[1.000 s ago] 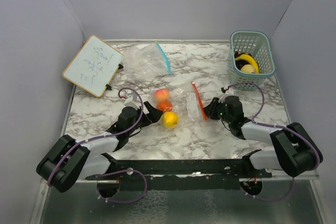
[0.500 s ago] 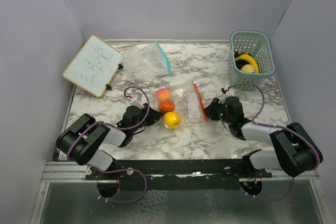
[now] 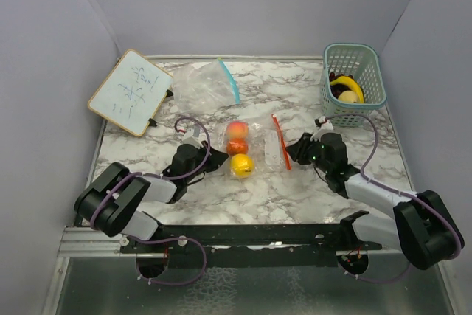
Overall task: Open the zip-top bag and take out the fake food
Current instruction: Pick up the fake fruit from the zipper food storage bag.
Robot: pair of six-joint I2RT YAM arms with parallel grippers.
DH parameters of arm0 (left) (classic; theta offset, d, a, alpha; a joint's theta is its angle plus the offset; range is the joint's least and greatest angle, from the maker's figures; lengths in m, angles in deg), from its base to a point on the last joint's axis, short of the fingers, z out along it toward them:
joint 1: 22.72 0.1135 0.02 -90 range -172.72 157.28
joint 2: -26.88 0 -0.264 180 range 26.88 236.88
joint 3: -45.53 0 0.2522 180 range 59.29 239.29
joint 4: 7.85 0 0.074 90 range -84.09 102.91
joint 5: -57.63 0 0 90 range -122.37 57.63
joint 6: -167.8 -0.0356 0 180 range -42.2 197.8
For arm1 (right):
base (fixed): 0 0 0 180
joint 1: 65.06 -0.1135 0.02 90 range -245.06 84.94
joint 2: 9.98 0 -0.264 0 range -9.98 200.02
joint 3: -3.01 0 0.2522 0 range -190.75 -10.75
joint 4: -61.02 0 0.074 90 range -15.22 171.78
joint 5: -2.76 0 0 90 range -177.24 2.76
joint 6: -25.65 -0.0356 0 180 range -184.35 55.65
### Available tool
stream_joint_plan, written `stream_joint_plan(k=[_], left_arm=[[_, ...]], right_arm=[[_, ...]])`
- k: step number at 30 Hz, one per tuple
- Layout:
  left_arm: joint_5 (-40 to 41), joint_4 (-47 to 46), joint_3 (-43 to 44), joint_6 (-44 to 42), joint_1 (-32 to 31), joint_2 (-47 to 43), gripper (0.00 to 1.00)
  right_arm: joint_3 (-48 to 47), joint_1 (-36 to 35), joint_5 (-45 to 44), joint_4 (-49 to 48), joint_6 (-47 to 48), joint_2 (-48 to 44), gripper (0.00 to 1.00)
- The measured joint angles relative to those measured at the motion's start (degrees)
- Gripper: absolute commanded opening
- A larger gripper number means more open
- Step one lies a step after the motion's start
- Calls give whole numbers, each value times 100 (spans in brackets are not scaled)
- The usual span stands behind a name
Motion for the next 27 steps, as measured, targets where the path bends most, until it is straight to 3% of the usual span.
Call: stream_joint_plan(k=[17, 27], left_arm=[[-129, 170, 138, -247, 105, 149, 0], [-149, 229, 155, -354, 111, 98, 0]], right_arm=[[-328, 2, -431, 275, 190, 249, 20], [-326, 2, 437, -234, 28, 905, 16]])
